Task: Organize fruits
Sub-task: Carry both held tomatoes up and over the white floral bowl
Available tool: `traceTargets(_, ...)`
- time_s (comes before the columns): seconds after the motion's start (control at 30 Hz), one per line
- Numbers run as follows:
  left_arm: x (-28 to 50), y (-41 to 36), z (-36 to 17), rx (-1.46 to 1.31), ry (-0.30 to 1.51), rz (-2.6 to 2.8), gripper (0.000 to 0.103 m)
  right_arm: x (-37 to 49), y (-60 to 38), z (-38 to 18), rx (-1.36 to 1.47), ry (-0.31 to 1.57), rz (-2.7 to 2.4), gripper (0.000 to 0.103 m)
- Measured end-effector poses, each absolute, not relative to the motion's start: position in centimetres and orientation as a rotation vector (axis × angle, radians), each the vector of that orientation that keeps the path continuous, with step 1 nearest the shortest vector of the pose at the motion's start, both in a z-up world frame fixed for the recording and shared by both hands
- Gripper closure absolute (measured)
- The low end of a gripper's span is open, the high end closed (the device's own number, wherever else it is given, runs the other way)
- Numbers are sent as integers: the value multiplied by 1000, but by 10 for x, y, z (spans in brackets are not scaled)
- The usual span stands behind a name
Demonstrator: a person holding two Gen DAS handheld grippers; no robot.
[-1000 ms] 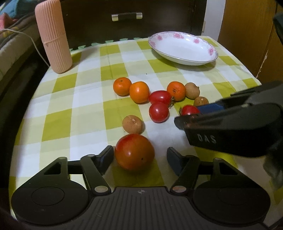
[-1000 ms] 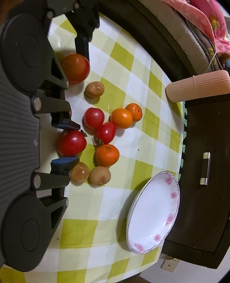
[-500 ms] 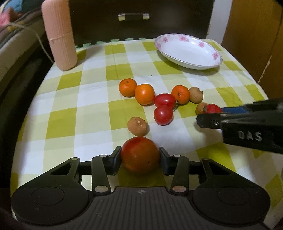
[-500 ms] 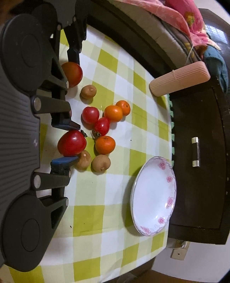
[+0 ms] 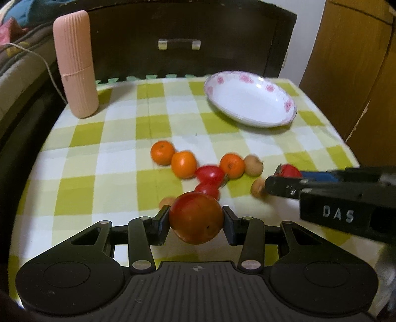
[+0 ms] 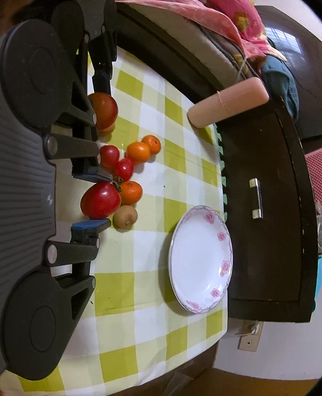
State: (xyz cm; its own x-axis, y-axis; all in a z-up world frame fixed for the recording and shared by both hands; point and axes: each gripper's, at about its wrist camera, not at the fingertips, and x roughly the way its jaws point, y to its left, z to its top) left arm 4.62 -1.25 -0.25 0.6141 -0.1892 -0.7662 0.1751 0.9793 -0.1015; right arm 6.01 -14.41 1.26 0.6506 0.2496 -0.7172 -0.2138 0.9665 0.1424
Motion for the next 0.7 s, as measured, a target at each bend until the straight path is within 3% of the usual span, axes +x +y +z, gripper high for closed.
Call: traceTargets(0.7, 139, -60, 23, 15, 774, -260, 52, 143, -193, 37, 151, 752, 150, 73)
